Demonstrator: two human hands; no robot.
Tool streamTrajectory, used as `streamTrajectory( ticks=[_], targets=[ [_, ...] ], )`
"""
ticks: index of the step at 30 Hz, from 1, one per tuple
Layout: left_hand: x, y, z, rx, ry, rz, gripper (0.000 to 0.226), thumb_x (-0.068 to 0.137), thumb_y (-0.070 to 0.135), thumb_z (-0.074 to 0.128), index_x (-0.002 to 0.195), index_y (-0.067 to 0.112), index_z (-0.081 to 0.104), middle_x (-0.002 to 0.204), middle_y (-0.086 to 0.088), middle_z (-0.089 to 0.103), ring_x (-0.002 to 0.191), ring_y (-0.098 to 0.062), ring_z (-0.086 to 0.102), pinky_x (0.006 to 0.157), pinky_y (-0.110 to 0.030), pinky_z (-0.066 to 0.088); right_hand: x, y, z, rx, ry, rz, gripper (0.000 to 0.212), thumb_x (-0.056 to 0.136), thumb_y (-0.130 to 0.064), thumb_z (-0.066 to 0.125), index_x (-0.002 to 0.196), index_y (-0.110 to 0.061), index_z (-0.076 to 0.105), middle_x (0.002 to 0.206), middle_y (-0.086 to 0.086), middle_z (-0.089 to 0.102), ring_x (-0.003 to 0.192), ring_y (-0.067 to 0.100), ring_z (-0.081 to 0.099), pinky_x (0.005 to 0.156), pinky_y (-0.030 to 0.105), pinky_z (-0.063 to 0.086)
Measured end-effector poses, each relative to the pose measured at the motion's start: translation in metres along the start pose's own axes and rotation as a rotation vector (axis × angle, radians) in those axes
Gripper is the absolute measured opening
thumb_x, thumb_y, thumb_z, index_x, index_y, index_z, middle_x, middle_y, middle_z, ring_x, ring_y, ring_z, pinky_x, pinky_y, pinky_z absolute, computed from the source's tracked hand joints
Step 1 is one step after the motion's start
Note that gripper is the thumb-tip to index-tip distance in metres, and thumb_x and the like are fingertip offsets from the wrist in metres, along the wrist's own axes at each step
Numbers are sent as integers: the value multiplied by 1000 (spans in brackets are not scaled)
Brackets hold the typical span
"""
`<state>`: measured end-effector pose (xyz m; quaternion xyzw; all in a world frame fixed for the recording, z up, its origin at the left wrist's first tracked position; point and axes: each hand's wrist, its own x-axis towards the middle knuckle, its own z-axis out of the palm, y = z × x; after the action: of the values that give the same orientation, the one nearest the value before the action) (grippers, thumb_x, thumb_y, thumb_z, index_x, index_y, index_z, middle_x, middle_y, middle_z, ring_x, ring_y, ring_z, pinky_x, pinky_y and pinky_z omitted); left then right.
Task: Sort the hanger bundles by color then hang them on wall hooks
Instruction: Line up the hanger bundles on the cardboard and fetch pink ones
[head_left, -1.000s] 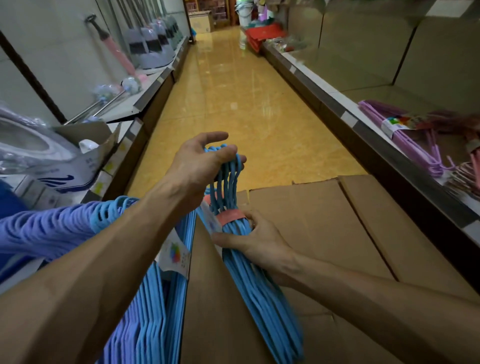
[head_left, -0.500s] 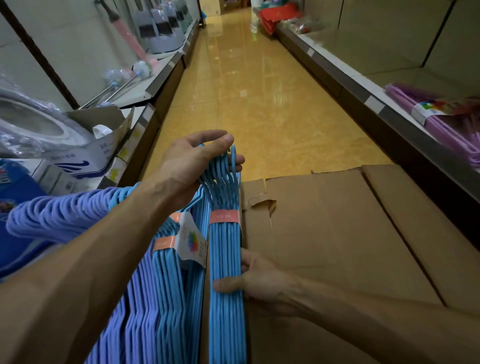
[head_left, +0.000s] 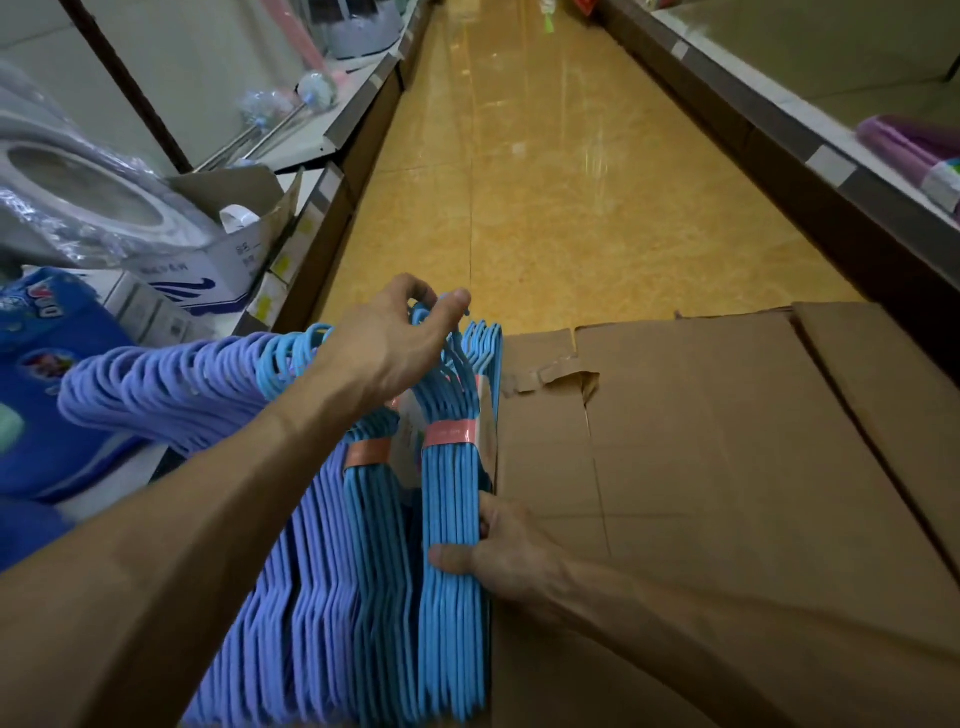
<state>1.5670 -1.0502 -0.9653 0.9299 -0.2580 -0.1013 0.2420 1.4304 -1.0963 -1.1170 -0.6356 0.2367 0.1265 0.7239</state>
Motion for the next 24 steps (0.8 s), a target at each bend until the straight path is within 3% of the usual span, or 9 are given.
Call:
streamTrajectory(
  ticks=[2, 4, 9, 12, 15, 20, 24],
  targets=[
    [0, -3, 7, 127, 43, 6, 57, 91, 76, 25, 118, 32, 48, 98, -6, 67, 82, -23, 63, 77, -41, 52, 2, 3, 2, 18, -10, -9, 37, 86, -6, 74, 119, -15, 61, 113, 7, 70, 102, 23, 70, 88, 43, 60],
    [0, -6, 12, 299, 122, 53, 64, 91, 77, 15, 118, 29, 49, 98, -8, 67, 86, -28, 62, 80, -47, 50, 1, 5, 1, 8, -15, -21, 37, 87, -5, 73, 120, -15, 60, 113, 6, 70, 103, 22, 70, 88, 40, 60],
    [5, -9, 14, 536, 219, 144, 59, 100, 60, 22, 105, 12, 54, 103, -11, 61, 85, -23, 45, 71, -39, 38, 2, 7, 2, -135, -37, -94, 25, 89, -8, 73, 107, -22, 62, 110, -2, 70, 103, 19, 69, 89, 36, 59],
    [4, -18, 15, 592, 227, 209, 49, 102, 52, 28, 108, 10, 52, 99, -15, 64, 85, -21, 41, 71, -36, 31, 5, 2, 2, -269, -61, -108, 32, 88, -18, 75, 116, -16, 60, 117, -2, 68, 110, 20, 65, 95, 38, 56],
    [3, -20, 18, 670, 244, 263, 43, 103, 45, 26, 104, 10, 51, 98, -14, 66, 84, -24, 45, 72, -35, 29, 4, -2, -3, -405, -102, -73, 40, 84, -35, 77, 117, -21, 59, 116, -1, 68, 107, 21, 65, 94, 45, 56],
    [2, -7, 13, 950, 219, 245, 51, 102, 50, 19, 106, 15, 55, 102, -5, 70, 107, -27, 52, 96, -43, 33, -11, -5, -23, -453, -124, -45, 23, 91, -27, 71, 109, -21, 58, 102, -4, 68, 97, 14, 66, 88, 33, 57],
    [4, -7, 7, 923, 123, 184, 57, 99, 58, 15, 113, 19, 54, 117, -4, 68, 115, -26, 50, 99, -44, 32, -35, -5, -52, -514, -67, -48, 22, 94, -29, 67, 112, -23, 57, 100, -6, 63, 89, 9, 61, 77, 25, 54]
  ],
)
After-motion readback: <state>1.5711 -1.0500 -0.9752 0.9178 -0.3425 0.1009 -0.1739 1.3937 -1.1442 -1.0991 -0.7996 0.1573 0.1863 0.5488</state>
